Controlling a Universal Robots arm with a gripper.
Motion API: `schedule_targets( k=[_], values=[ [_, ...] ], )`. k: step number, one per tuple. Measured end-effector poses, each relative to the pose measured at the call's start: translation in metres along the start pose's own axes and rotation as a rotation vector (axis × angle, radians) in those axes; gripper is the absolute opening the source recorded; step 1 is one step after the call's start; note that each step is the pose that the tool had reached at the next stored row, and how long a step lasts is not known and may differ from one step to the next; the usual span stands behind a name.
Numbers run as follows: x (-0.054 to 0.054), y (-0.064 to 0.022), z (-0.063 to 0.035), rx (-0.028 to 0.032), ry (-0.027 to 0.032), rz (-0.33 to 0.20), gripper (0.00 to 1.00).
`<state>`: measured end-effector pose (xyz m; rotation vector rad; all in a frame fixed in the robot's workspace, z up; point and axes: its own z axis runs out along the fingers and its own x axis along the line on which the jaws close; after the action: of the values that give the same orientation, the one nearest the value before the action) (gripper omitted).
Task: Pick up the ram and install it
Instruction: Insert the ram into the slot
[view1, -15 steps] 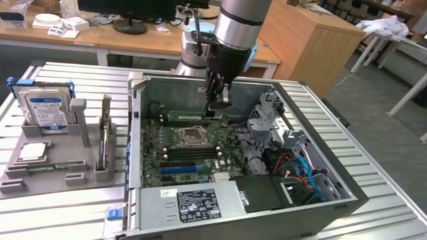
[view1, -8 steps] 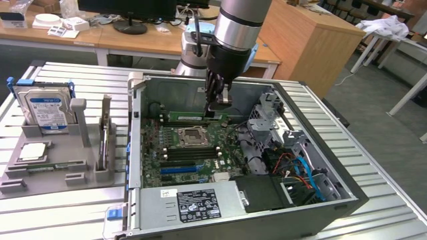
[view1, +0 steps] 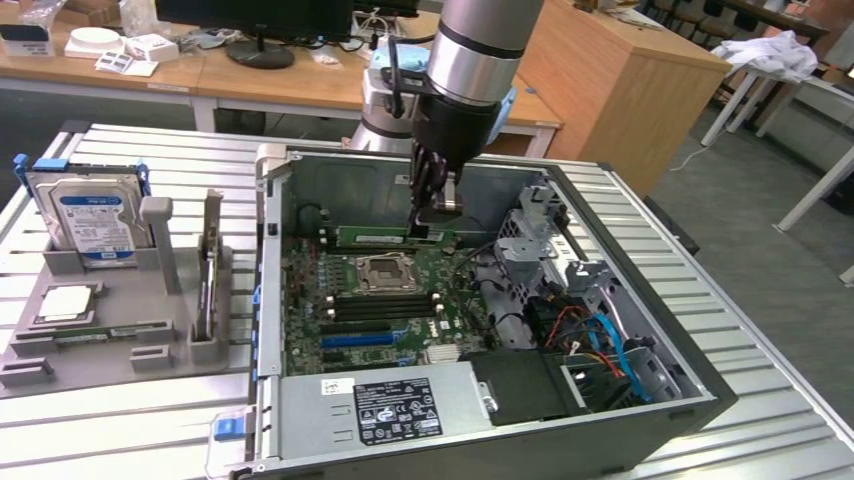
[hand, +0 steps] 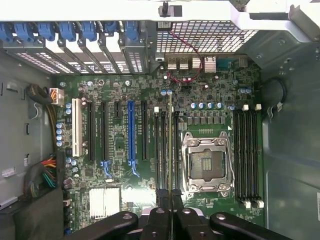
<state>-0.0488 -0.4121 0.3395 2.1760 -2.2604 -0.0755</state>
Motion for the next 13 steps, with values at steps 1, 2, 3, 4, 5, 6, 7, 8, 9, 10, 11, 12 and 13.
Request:
schedule_targets(
  k=[1, 2, 3, 4, 5, 6, 7, 8, 9, 10, 11, 12, 13],
  values=[
    [0.0, 0.0, 0.0, 0.0, 0.0, 0.0, 0.12],
    [0.0, -0.0002, 0.0001, 0.0001, -0.0002, 0.0, 0.12],
    [0.0, -0.0013, 0.0001, 0.0, -0.0003, 0.0, 0.12],
    [-0.0001, -0.0028, 0.0001, 0.0001, -0.0004, 0.0, 0.12],
    [-0.0002, -0.0045, 0.0, 0.0001, -0.0002, 0.0, 0.12],
    [-0.0002, -0.0057, -0.0001, 0.0, -0.0002, 0.0, 0.12],
    [-0.0003, -0.0069, -0.0002, 0.0, -0.0001, 0.0, 0.12],
    [-0.0003, -0.0072, -0.0002, 0.0, -0.0001, -0.001, 0.12],
    [-0.0003, -0.0072, -0.0002, 0.0, -0.0002, 0.0, 0.12],
    [-0.0003, -0.0073, -0.0001, 0.0001, -0.0002, 0.0, 0.12],
    [-0.0004, -0.0073, 0.0002, 0.0001, -0.0005, 0.0, 0.12],
    [-0.0003, -0.0073, 0.0009, 0.0002, -0.0005, 0.0, 0.12],
    [-0.0003, -0.0074, 0.0017, 0.0001, -0.0002, 0.0, 0.12]
  ],
)
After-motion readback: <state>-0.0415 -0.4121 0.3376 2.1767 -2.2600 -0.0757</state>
